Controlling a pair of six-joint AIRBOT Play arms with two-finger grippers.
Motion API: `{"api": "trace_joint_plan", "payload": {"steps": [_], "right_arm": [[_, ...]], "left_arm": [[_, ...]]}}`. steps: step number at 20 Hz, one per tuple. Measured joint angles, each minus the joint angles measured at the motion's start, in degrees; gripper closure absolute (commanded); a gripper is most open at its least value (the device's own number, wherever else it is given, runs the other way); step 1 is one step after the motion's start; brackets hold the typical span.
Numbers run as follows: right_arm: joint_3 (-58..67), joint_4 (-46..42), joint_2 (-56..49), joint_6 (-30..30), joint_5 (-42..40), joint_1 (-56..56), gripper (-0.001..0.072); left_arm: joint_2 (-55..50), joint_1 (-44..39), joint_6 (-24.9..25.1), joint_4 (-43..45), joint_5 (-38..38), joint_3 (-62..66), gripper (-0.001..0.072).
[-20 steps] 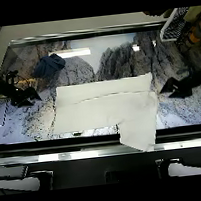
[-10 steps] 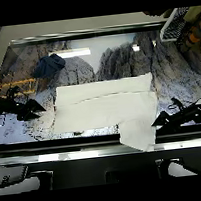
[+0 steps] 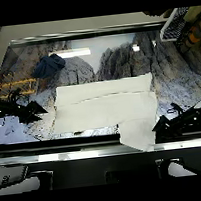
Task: Fold the clothes and pants, and hang the long-sleeved shirts on hangers.
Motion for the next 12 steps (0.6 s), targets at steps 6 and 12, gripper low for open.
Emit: {"api": "trace_joint_plan", "payload": {"steps": [6, 12], "right_arm": [[-3.7, 2.6, 0.0, 0.9, -2.6, 0.0, 0.0281], [-8.4, 6.2, 0.0, 0.4, -5.6, 0.0, 0.0672]], "left_arm": [[0.0, 0.0, 0.0, -0.1, 0.6, -0.1, 0.0130], [0.1, 0.7, 0.0, -0.1, 1.6, -0.4, 0.0129]]}}
